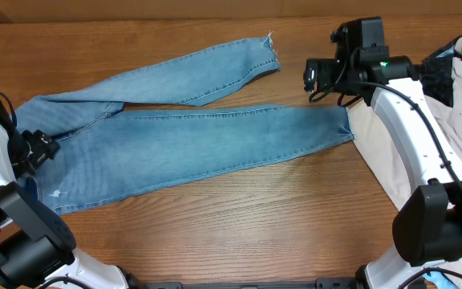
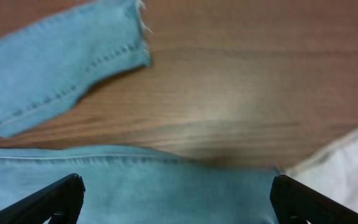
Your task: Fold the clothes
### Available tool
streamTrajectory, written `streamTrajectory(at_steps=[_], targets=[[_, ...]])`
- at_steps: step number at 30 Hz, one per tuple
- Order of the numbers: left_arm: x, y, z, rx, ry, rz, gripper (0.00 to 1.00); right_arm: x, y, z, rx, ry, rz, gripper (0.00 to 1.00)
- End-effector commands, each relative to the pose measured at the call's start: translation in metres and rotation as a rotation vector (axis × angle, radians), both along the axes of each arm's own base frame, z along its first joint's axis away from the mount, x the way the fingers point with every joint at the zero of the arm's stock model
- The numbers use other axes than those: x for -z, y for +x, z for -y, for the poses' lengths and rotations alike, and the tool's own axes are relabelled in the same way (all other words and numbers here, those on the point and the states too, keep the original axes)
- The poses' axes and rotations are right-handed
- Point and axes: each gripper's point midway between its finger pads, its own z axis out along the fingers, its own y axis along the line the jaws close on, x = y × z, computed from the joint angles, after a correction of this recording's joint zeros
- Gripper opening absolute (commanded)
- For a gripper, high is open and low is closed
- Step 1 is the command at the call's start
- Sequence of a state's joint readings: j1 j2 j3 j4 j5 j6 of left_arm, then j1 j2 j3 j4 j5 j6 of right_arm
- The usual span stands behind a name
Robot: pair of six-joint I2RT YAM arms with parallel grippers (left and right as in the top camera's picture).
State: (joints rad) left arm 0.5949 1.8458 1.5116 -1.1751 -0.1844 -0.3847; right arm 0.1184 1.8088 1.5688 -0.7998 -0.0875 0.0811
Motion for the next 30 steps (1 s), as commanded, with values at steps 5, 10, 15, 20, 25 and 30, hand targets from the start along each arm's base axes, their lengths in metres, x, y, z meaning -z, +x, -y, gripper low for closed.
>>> streamTrajectory(at_steps=[5,10,15,20,25,30], targets=[[-0.011,0.016,0.005,0.048,0.021,0.07,0.79,0.011,0.012,-0.02,-0.083,0.078,0.011,1.0],[0.01,0.01,0.011,0.052,0.002,0.051,0.63,0.042,0.024,-0.032,-0.115,0.126,-0.02,1.0],[0.041,-0.004,0.02,0.051,-0.02,0.017,0.63,0.082,0.041,-0.054,-0.182,0.229,-0.034,1.0],[0.065,-0.014,0.026,0.05,-0.03,0.002,0.66,0.107,0.058,-0.066,-0.218,0.27,0.001,1.0],[0.09,-0.028,0.031,0.049,-0.022,-0.019,0.68,0.126,0.067,-0.086,-0.263,0.288,0.032,1.0],[0.109,-0.041,0.035,0.047,-0.01,-0.034,0.68,0.149,0.068,-0.112,-0.311,0.29,0.044,1.0]])
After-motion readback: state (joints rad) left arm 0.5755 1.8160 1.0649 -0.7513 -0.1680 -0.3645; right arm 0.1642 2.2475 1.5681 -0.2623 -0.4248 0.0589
